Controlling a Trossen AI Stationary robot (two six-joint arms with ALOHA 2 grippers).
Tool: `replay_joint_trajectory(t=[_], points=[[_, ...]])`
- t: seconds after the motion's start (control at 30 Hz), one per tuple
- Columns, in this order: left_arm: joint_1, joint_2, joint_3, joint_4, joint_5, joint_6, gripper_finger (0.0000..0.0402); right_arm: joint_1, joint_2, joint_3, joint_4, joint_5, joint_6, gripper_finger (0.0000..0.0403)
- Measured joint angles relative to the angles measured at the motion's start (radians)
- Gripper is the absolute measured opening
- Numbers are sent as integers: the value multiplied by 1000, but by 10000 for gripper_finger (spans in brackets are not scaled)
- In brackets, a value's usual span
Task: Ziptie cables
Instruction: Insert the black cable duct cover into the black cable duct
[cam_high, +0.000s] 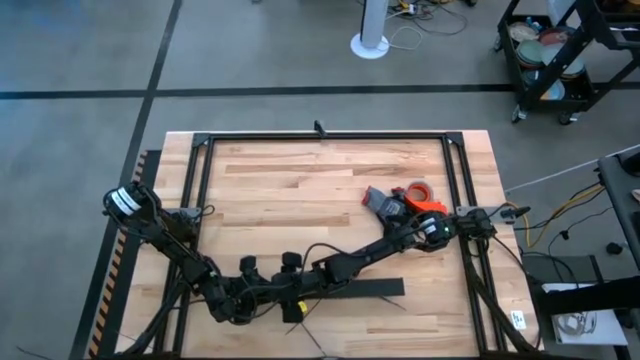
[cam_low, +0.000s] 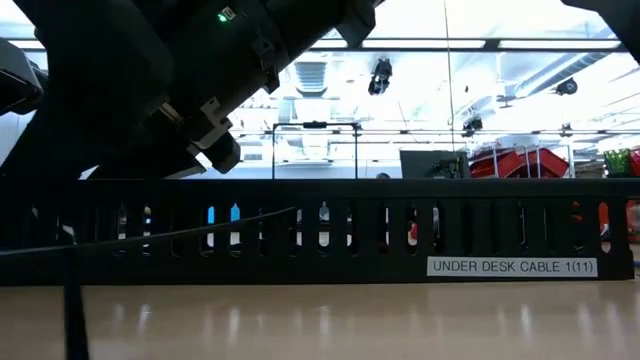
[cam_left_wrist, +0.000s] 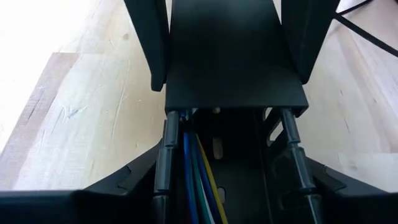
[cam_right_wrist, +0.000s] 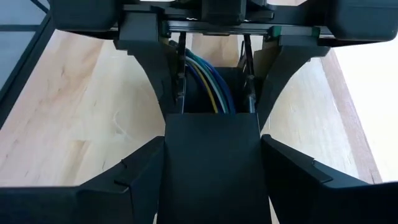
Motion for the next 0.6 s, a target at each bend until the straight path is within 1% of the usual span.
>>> replay_joint_trajectory(t=[0.1, 0.2, 0.4, 0.5, 0.6], points=[[0, 0, 0, 1, 0, 0, 234, -1, 1, -1, 10, 10, 7, 216], [1, 0, 0, 1, 0, 4, 229, 1, 1, -2, 15, 34, 19, 213], [2, 0, 1, -9, -8, -7, 229, 7, 1, -2, 17, 26, 19, 215], [2, 0, 1, -3, -10, 0, 232, 7, 1, -2, 10, 46, 64, 218], [2, 1, 6, -1, -9, 23, 228, 6, 1, 1, -14, 72, 106, 213]])
